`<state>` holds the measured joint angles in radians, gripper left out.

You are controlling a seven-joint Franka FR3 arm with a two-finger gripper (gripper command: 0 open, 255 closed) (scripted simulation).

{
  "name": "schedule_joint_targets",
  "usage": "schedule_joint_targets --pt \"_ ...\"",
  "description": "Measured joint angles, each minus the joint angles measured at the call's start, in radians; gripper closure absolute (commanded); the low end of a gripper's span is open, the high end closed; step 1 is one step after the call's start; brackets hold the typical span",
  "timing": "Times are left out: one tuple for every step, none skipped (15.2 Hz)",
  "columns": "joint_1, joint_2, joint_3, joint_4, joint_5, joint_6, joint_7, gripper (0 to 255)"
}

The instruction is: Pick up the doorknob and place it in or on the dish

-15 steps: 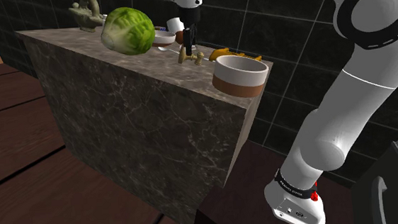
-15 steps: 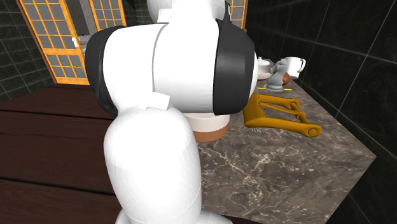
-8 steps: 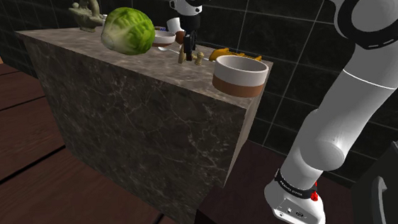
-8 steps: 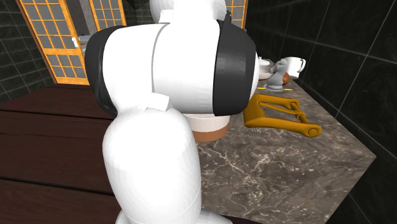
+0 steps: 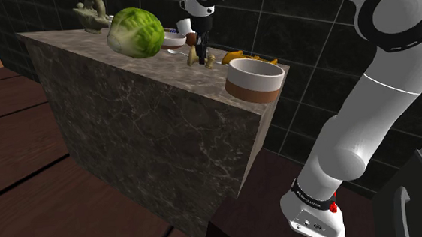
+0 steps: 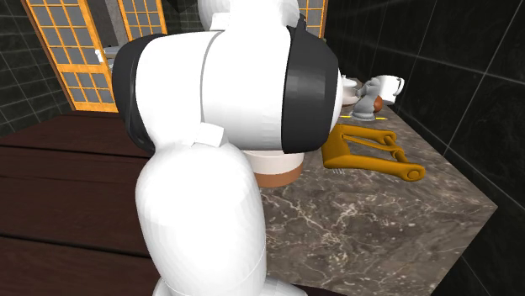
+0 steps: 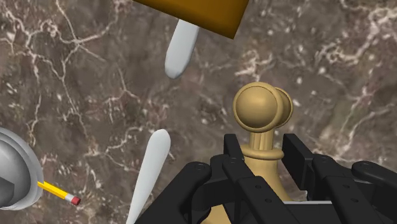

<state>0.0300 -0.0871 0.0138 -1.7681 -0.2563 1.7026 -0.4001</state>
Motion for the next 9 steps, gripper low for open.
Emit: schedule_joint_targets --pt "0.000 0.000 0.000 0.000 0.000 0.000 0.000 255" --pt "0.000 0.000 0.000 0.000 0.000 0.000 0.000 255" --pt "0.000 0.000 0.000 0.000 0.000 0.000 0.000 255" --pt "0.000 0.000 0.000 0.000 0.000 0.000 0.000 255" --pt "0.000 0.000 0.000 0.000 0.000 0.000 0.000 255" --pt "0.000 0.000 0.000 0.000 0.000 0.000 0.000 255" --pt "0.000 0.002 0.000 0.008 0.000 -0.006 -0.001 255" --pt "0.000 0.002 0.000 0.017 0.001 -0.015 -0.004 255" --pt "0.000 0.004 0.001 0.031 0.001 -0.026 -0.006 255"
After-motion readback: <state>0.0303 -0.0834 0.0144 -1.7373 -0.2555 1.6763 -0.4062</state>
